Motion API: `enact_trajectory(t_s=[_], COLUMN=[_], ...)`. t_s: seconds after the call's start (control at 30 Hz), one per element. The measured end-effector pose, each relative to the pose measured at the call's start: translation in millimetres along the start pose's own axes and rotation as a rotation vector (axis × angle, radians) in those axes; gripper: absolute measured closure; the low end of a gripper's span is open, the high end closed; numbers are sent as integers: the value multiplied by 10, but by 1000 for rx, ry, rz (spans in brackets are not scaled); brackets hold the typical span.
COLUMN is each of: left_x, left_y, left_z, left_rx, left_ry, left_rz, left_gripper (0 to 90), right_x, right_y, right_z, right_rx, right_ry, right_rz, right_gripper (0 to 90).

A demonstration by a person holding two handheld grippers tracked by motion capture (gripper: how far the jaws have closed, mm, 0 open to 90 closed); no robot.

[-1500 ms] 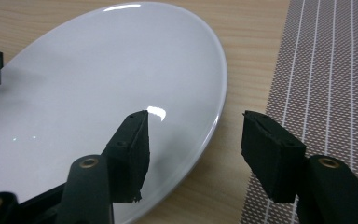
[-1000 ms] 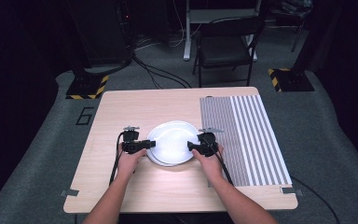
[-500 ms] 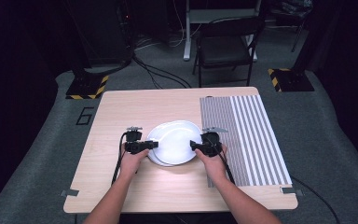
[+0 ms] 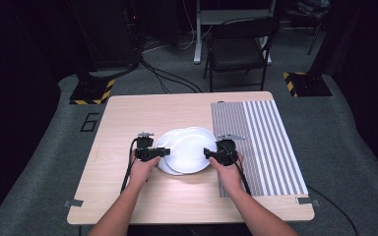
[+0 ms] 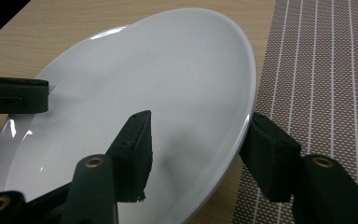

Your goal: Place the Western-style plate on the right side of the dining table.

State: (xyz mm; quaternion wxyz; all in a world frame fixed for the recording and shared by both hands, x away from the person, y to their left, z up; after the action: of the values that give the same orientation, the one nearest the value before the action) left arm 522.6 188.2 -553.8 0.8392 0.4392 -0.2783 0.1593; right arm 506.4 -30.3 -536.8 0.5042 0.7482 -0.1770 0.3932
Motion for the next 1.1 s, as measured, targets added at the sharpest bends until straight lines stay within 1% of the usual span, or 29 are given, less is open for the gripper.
enact_trajectory(t_s=[0.1,0.17,0.2,0.27,0.43,0.47,0.57,0.7,0.77,0.83,0.9,0.93,1.1], left_x=[3,3,2,4,6,8,5,0,-4,-9,-14,-14,-15], left_y=[-21,-36,-41,-53,-69,-72,-83,-94,-101,-107,-115,-119,-124], left_z=[20,38,50,67,100,100,93,86,85,83,79,78,85], left_rx=[-10,-15,-18,-23,-37,-38,-42,-38,-28,-28,-24,-22,-18], left_ry=[2,-8,-2,-9,3,-1,4,0,-5,-11,-12,-13,-15], left_rz=[4,3,3,2,3,5,2,-3,-2,-7,-10,-10,-10], left_gripper=[641,642,642,643,643,642,642,640,639,638,638,638,638], right_x=[-5,-10,-17,-35,-72,-79,-93,-98,-98,-104,-122,-130,-138], right_y=[16,29,38,51,79,81,85,82,80,85,98,100,124], right_z=[23,41,58,79,120,127,142,155,174,192,204,217,201], right_rx=[-6,-10,-14,-18,-19,-20,-13,-15,-18,-12,4,2,26], right_ry=[-3,-7,-10,-15,-25,-25,-37,-31,-39,-48,-71,-63,-83], right_rz=[0,3,4,0,-2,-6,-4,-8,-5,-5,-12,-14,-10], right_gripper=[437,438,438,438,439,440,460,487,501,527,550,558,572])
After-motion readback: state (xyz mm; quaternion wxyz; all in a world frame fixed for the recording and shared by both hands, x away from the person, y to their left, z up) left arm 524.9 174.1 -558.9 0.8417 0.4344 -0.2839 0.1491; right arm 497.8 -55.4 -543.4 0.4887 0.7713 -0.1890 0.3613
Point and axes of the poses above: each handheld gripper's, and its own axes: y roughly backward along the jaws, x roughly out of its top, z roughly to its right, the point moved 8 cm from there along -y, roughly forward along the jaws, and after that the axes turned 7 degrees about y, right-handed, at the moved point
